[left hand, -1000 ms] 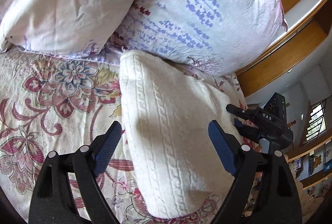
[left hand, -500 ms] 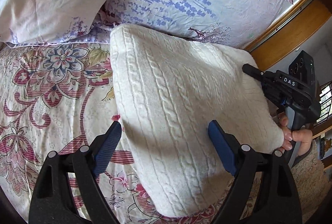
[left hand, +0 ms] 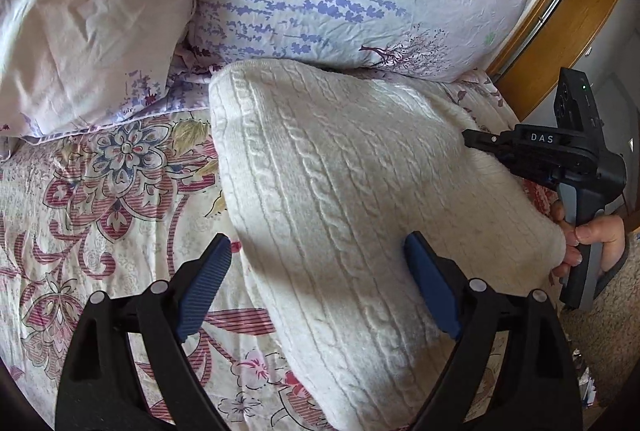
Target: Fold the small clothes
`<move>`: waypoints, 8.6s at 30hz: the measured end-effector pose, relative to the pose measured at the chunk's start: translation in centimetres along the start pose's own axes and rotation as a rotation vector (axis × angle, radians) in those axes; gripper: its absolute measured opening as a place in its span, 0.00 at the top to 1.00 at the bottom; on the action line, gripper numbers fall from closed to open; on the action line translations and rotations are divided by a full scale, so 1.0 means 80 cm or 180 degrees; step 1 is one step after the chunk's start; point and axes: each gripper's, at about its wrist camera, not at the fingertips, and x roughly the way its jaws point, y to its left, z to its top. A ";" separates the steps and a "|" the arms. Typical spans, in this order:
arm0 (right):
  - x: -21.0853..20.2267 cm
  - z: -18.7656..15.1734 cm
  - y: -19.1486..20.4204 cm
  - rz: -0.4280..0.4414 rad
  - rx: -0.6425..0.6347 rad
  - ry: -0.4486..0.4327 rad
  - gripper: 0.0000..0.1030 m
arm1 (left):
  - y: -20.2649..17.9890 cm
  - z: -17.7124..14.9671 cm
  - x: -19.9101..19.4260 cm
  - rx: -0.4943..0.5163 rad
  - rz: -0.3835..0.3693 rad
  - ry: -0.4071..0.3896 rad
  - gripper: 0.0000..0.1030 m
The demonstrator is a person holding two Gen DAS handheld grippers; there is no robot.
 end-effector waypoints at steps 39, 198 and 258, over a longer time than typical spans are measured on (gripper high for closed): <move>-0.082 -0.134 0.010 0.0303 -0.0245 -0.0104 0.85 | -0.011 -0.093 -0.049 0.0817 0.0937 -0.0446 0.03; -0.022 -0.231 0.238 -0.0400 -0.1541 -0.0308 0.78 | 0.124 -0.165 -0.141 -0.0378 0.0822 -0.0495 0.24; 0.009 -0.326 0.217 -0.1206 -0.1478 -0.0373 0.01 | 0.090 -0.227 -0.112 -0.0355 0.1223 -0.0364 0.02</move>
